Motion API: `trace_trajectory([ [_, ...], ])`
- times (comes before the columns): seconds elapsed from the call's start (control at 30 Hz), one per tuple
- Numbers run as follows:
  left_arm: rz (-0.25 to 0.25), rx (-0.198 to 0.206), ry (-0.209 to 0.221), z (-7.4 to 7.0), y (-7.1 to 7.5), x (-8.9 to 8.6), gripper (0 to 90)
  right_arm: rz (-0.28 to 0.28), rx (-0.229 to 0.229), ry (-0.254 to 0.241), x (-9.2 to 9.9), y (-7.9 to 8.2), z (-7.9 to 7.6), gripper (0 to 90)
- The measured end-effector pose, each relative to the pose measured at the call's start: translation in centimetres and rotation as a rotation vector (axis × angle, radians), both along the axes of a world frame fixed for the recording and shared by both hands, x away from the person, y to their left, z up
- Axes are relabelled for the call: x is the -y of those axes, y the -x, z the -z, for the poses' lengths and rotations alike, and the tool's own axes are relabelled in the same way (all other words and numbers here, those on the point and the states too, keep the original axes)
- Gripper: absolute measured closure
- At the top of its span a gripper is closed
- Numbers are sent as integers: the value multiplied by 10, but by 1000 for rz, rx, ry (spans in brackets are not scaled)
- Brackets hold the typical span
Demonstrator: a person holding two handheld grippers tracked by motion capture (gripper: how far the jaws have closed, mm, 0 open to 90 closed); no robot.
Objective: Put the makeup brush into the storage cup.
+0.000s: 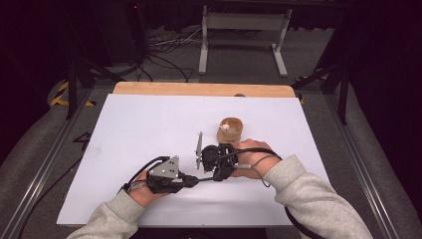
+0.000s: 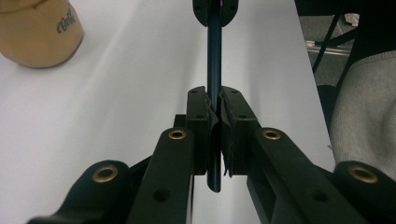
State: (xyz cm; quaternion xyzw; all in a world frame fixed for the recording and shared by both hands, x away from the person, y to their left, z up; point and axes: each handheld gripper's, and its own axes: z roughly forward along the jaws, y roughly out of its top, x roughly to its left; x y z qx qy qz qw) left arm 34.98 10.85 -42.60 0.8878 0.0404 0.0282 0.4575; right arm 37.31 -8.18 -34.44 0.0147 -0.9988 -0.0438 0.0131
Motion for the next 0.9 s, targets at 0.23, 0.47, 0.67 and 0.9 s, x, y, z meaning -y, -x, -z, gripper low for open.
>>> trace_trajectory([
  [0.23,16,-4,-7,0,1,1,843,-12,-5,-2,0,1,1,833],
  [0.47,20,0,-13,0,1,2,845,-16,-8,-5,1,2,1,832],
  [0.67,9,-3,-9,0,1,-1,847,-8,-11,-26,3,0,0,823],
  [0.9,5,12,-7,-2,1,-2,847,35,-10,-148,15,-3,-10,703],
])
